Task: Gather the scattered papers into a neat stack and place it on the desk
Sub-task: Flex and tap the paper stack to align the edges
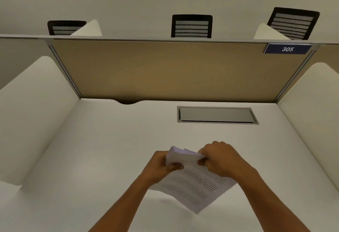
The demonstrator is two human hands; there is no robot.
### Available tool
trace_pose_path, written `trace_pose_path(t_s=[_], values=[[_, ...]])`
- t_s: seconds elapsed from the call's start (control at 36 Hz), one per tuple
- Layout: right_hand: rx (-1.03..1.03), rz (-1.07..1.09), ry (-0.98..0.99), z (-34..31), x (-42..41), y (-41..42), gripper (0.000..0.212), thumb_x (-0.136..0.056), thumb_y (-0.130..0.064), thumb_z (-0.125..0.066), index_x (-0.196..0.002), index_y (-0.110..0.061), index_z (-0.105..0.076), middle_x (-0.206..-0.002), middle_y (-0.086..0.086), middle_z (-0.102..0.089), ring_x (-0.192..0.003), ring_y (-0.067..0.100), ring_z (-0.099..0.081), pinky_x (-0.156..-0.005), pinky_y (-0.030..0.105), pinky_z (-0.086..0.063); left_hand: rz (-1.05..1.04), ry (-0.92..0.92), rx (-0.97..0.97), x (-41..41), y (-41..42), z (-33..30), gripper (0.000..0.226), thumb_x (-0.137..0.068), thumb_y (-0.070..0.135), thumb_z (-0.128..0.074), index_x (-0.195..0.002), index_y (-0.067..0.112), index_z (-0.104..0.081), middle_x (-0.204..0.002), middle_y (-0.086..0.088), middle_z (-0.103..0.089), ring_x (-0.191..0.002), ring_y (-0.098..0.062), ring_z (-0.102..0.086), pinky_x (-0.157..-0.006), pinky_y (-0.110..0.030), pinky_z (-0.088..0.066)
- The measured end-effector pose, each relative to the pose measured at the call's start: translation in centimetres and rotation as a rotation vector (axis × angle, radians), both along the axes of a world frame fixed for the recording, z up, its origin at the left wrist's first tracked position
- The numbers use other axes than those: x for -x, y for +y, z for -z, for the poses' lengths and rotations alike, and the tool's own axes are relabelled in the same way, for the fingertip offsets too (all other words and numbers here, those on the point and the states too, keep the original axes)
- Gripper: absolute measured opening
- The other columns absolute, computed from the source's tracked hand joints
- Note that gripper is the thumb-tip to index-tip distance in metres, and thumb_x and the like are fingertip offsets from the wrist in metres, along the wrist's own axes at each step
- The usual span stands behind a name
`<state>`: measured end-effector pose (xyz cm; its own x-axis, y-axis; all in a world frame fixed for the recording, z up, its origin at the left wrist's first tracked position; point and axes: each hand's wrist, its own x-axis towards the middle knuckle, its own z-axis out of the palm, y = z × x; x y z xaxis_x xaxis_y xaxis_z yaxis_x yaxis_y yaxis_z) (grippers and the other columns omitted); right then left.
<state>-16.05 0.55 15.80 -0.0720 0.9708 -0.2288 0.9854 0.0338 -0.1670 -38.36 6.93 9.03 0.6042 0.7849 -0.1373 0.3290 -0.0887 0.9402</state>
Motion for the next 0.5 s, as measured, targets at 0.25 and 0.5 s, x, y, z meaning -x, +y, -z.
trace_pose_path(t_s=[0.25,0.5], values=[[0.074,0.222,0.697,0.0,-5.1,-1.6,0.008,-0.089,-0.034,-0.071,-0.096,-0.036,-0.075,-0.092,-0.017,-0.076,-0.09,0.009,-0.072,-0.075,0.024,-0.059,-0.362,-0.137,0.198,1.5,-1.1,2.2,0.021,-0.065,0.035,-0.079,-0.085,0.035,-0.08,-0.084,0.001,-0.08,-0.075,-0.02,-0.076,-0.071,-0.038,-0.063],[0.001,0.471,1.458,8.2,-4.1,-5.4,0.053,-0.076,-0.035,-0.085,-0.123,-0.017,-0.068,-0.121,0.012,-0.072,-0.112,0.022,-0.068,-0.087,0.025,-0.056,-0.424,-0.182,0.281,2.5,-2.4,3.9,0.033,-0.057,0.042,-0.082,-0.086,0.025,-0.082,-0.086,-0.007,-0.08,-0.079,-0.027,-0.076,-0.075,-0.045,-0.062]])
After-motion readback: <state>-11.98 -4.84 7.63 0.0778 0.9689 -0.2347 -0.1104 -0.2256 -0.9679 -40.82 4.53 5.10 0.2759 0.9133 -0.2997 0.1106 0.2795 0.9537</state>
